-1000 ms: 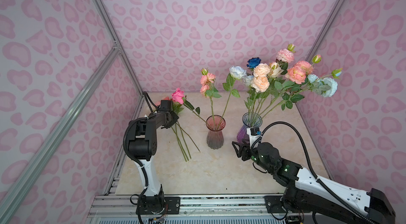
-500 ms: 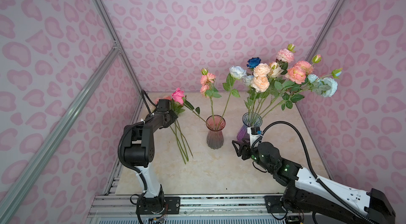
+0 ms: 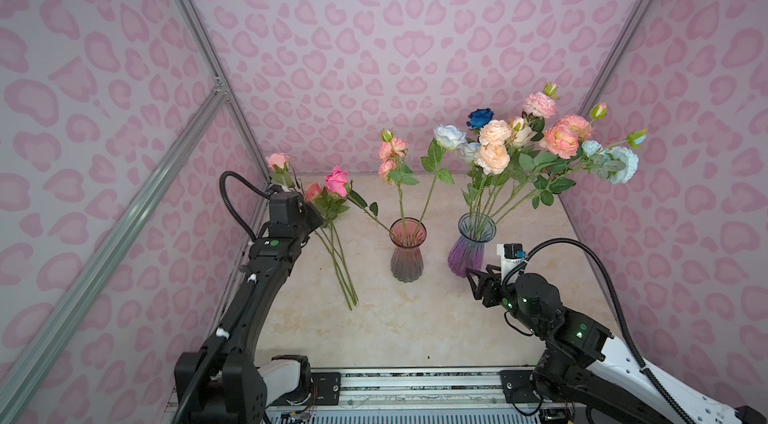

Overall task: Arrange the flowers into the vase
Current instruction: 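Lift the light pink rose upward with the left gripper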

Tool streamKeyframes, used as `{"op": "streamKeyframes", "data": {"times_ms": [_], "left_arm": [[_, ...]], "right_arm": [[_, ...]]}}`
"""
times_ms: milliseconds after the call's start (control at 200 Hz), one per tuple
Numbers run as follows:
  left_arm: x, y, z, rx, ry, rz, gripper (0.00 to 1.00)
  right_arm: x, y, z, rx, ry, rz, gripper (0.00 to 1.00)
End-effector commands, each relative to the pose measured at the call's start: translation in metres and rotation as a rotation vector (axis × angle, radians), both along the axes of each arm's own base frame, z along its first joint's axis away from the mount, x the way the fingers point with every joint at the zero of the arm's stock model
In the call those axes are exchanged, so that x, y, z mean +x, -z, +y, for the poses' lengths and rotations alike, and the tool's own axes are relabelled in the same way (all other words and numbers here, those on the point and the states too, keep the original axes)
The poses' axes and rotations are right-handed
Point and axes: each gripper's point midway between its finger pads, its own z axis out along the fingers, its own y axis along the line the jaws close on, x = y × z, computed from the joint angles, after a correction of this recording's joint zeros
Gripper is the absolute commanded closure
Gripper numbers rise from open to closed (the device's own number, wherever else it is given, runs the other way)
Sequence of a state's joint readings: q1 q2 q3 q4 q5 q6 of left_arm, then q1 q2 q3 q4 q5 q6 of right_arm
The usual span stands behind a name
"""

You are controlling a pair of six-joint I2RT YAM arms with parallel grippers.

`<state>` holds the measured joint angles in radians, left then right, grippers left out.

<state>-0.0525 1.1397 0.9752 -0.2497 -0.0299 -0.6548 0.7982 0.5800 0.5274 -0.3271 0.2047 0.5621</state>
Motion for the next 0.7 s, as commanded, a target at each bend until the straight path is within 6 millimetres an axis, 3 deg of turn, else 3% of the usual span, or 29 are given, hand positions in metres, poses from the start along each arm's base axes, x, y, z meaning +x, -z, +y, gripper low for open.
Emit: {"op": "streamKeyframes", "data": {"times_ms": [0, 205, 355, 695], "left_arm": [[-0.031, -0.024, 0.009, 0.055, -0.022, -0.056, 0.97], [-0.077, -0.076, 0.002, 0.089, 0.050, -0.167, 0.97], [-0.107, -0.128, -0.006, 0.111, 0.110, -0.309, 0.97], [-0.147, -0.210, -0.038, 0.098, 0.288, -0.540, 0.97]], "right_arm": [[-0.015, 0.024, -0.016, -0.048, 0.011, 0.111, 0.30], [-0.020, 0.034, -0.022, -0.033, 0.022, 0.163, 0.31], [-0.018, 0.036, -0.021, -0.041, 0.018, 0.172, 0.31], [-0.002, 0.022, -0.033, -0.039, 0.077, 0.136, 0.31]]}}
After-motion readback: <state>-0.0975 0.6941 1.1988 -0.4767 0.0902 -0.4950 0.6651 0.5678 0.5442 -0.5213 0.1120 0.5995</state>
